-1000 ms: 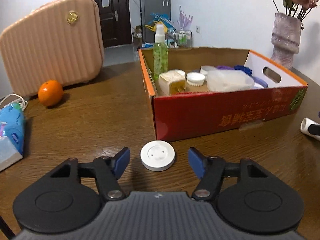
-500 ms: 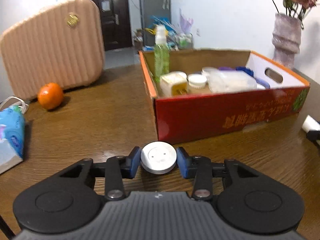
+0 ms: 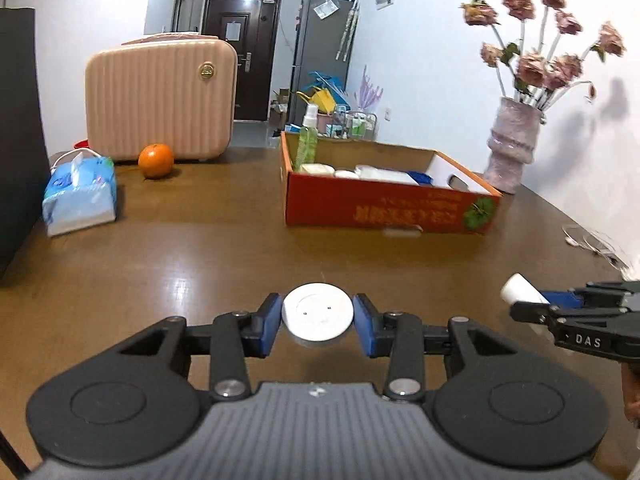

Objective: Organize rigid objects
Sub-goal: 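Grasp the white disc with the left tool while the right tool grasps the white spray bottle, then carry the disc and spray bottle into the box and open both tools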

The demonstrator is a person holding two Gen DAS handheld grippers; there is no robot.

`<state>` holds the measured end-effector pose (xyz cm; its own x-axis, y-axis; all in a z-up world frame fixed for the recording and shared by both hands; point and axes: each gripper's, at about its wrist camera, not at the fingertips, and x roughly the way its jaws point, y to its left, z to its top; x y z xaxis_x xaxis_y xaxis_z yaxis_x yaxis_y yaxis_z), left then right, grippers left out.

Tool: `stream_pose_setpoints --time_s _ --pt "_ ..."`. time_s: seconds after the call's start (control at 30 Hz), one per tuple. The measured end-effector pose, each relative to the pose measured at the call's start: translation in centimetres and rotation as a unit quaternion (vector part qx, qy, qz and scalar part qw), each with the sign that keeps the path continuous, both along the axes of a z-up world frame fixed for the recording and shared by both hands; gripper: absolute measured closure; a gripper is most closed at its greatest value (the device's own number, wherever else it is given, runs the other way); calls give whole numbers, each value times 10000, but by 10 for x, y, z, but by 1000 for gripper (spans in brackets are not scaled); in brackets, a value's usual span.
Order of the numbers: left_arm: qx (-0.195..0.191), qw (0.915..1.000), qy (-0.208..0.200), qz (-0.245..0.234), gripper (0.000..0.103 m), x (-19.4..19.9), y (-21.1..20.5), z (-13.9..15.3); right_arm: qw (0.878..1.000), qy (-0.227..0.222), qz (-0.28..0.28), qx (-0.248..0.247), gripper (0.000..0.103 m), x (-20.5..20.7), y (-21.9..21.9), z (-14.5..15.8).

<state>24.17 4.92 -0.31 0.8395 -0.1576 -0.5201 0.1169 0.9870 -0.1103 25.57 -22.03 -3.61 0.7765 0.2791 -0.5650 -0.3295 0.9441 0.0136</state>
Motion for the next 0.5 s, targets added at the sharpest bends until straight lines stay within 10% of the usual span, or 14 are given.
stream_pose_setpoints --time_s 0.5 --pt "-103 9972 -579 -467 64 -92 -27 25 9983 -546 -159 82 76 -98 -4 38"
